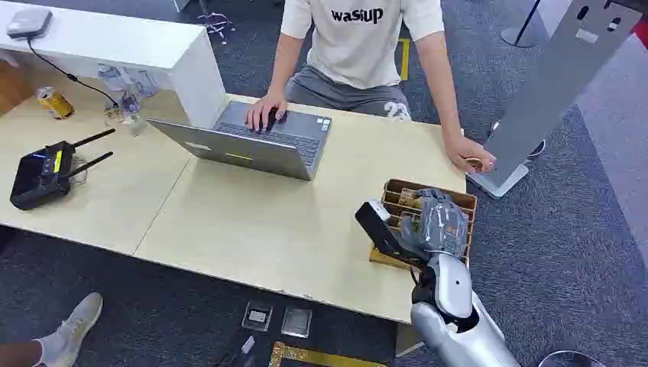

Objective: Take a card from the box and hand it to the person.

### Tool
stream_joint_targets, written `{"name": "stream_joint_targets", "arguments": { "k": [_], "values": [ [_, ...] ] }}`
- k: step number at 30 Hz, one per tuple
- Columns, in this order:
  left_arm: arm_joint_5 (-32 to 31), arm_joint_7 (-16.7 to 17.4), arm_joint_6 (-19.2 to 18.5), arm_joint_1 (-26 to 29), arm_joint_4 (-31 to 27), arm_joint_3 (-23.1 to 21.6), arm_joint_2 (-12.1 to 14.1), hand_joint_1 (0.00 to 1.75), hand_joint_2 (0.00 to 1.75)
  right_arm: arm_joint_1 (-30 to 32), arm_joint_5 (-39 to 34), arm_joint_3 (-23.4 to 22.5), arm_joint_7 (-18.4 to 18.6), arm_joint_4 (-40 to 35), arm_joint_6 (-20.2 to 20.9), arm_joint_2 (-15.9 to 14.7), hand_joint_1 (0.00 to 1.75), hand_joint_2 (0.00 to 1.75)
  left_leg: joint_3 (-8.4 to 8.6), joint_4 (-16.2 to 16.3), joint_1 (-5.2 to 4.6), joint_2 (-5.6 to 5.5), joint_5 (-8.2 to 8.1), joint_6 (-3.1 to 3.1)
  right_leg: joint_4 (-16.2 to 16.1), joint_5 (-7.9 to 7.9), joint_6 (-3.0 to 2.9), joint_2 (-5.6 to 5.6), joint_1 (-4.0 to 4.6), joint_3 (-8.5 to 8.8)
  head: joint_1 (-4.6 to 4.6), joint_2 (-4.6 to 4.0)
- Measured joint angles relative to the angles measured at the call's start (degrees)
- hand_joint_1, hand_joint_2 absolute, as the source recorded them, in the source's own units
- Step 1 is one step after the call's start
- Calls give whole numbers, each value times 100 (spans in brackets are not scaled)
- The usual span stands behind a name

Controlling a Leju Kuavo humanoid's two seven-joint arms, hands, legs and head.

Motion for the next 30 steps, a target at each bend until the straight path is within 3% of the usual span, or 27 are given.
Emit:
{"name": "stream_joint_targets", "arguments": {
  "k": [6, 10, 17, 20, 30],
  "values": [
    [0, 11, 0, -1, 0, -2, 0, 0, 0, -126, -76, 0, 0, 420, 20, 7, 77, 175, -1, 0, 0, -1, 0, 0, 0, 0, 0, -1, 0, 0, 0, 0],
    [-15, 41, 4, -1, 0, -2, 0, 0, 0, -239, -190, 0, -17, 726, -4, 13, 91, 175, -1, 0, 0, -2, 0, 0, 0, 0, 0, -1, 0, -1, 0, 0],
    [-35, 63, 4, -2, 0, -4, 0, 0, 0, -344, -284, 0, -50, 1156, -37, 13, 94, 175, -2, 0, 0, -1, 0, 0, 0, 0, 0, -1, 0, -2, -2, 0],
    [-37, 63, 4, -1, 0, -7, 0, 0, 0, -351, -299, 0, -52, 1268, -39, 30, 117, 175, -2, 0, 0, -1, 0, 0, 0, 0, 0, -1, 0, -2, 0, 0],
    [-39, 81, 2, -1, -2, -13, 0, 0, 0, -386, -378, 20, -92, 1474, -142, 72, 131, 175, -2, 0, 0, -1, 0, 0, 0, 0, 0, -1, 0, -2, -2, 0]
  ]
}}
